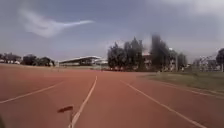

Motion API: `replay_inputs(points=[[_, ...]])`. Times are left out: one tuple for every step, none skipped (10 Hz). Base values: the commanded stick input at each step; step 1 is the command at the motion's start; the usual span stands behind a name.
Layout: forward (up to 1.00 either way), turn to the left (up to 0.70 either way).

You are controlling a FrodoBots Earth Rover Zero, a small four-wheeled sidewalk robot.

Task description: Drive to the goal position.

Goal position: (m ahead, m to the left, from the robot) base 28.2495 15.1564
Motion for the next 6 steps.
replay_inputs(points=[[0.7,0.0],[0.7,0.0],[0.7,0.0],[0.7,0.0],[0.7,0.0],[0.7,0.0]])
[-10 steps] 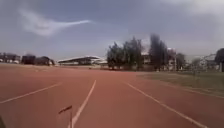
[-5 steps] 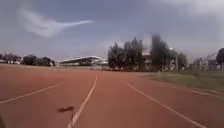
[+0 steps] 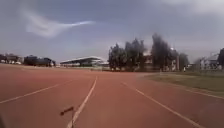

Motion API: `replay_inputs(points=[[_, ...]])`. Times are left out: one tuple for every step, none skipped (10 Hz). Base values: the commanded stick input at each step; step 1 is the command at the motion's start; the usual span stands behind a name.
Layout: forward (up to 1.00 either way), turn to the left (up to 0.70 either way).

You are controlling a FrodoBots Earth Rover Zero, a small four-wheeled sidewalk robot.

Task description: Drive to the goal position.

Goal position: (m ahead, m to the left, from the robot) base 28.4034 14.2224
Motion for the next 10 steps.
replay_inputs(points=[[0.7,0.0],[0.7,0.0],[0.7,0.01],[0.7,0.17],[0.7,0.33],[0.7,0.2],[0.7,0.02],[0.7,0.0],[0.7,0.0],[0.7,0.0]])
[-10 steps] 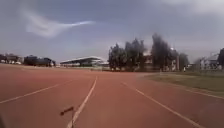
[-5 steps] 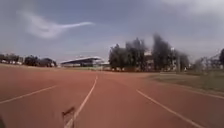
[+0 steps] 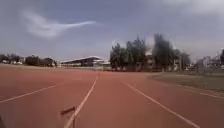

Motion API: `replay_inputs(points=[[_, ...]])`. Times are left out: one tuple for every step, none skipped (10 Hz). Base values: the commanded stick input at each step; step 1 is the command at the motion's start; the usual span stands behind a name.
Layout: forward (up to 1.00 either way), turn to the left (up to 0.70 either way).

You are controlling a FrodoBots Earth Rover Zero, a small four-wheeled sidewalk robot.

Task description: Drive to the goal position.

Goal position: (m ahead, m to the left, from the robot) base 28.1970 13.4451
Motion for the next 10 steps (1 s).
replay_inputs(points=[[0.7,0.0],[0.7,0.0],[0.7,0.0],[0.7,0.0],[0.7,0.0],[0.7,0.0],[0.7,0.0],[0.7,0.0],[0.7,0.0],[0.7,0.0]])
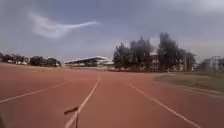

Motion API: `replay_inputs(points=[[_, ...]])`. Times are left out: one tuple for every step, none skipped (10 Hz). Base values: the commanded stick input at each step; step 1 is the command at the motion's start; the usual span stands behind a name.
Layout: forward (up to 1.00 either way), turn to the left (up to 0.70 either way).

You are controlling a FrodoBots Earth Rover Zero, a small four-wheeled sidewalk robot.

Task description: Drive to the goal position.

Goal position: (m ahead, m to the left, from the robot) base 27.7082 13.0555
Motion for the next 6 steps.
replay_inputs(points=[[0.7,0.0],[0.7,0.0],[0.7,0.0],[0.7,0.0],[0.7,0.0],[0.7,0.0]])
